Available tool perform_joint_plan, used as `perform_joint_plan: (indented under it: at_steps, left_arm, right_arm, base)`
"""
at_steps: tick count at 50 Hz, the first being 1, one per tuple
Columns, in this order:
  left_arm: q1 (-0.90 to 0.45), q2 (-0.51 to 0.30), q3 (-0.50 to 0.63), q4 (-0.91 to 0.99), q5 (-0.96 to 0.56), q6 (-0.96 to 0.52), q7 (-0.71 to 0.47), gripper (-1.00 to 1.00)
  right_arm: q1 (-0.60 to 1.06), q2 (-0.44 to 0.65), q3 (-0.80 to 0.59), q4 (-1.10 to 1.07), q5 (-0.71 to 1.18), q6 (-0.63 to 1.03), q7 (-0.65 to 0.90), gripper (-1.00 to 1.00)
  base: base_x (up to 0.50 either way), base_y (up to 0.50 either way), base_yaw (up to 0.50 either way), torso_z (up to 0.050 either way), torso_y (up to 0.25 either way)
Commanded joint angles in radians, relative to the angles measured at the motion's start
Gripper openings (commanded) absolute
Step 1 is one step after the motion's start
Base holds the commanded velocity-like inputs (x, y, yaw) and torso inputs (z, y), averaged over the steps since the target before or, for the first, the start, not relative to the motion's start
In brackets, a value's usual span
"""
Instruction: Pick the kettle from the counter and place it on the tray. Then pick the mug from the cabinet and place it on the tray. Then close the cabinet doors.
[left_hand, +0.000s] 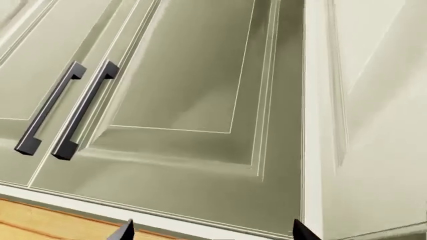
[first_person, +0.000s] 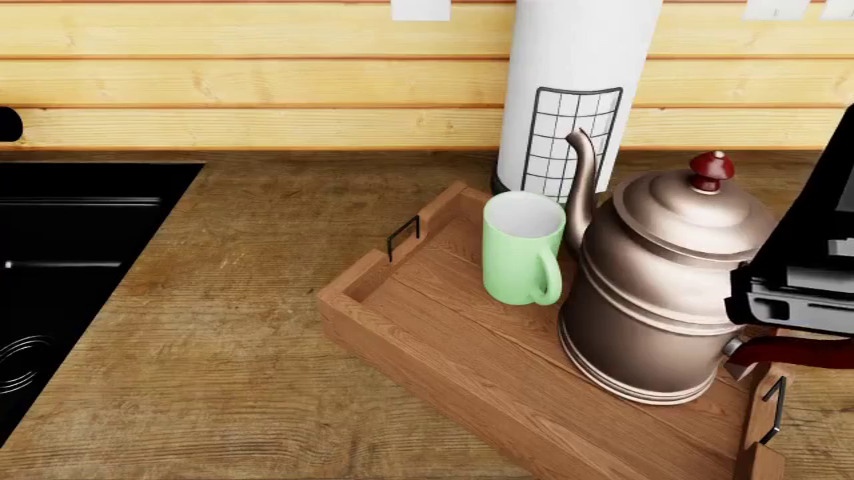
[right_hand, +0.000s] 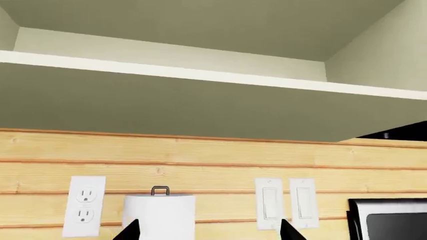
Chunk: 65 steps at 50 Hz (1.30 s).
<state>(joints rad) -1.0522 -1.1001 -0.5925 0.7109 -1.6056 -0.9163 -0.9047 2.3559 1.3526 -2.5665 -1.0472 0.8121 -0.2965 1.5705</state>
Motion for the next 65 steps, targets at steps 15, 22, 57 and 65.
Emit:
perform_joint_plan:
  at_steps: [15, 22, 57, 65]
  left_arm:
    - [-1.137, 0.272, 0.870, -0.518, 0.273, -0.086, 0.155, 1.00]
    - [-1.196, 0.446, 0.957, -0.673, 0.367, -0.023, 0.256, 1.00]
    - [-1.304, 1.100, 0.647, -1.010, 1.120, -0.127, 0.751, 1.00]
    - [-1.304, 1.100, 0.725, -1.072, 0.838, -0.084, 0.616, 1.00]
  right_arm:
    - [0.000, -0.012, -0.040, 0.000, -0.001, -0.021, 0.000, 1.00]
    - [0.000, -0.020, -0.059, 0.000, -0.024, -0.020, 0.000, 1.00]
    - [0.000, -0.061, -0.302, 0.000, -0.352, -0.148, 0.000, 1.00]
    - [0.000, -0.044, -0.367, 0.000, -0.436, -0.154, 0.000, 1.00]
  base:
    - [0.00, 0.00, 0.00, 0.001, 0.000]
    - [0.00, 0.00, 0.00, 0.001, 0.000]
    - [0.00, 0.00, 0.00, 0.001, 0.000]
    - [0.00, 0.00, 0.00, 0.001, 0.000]
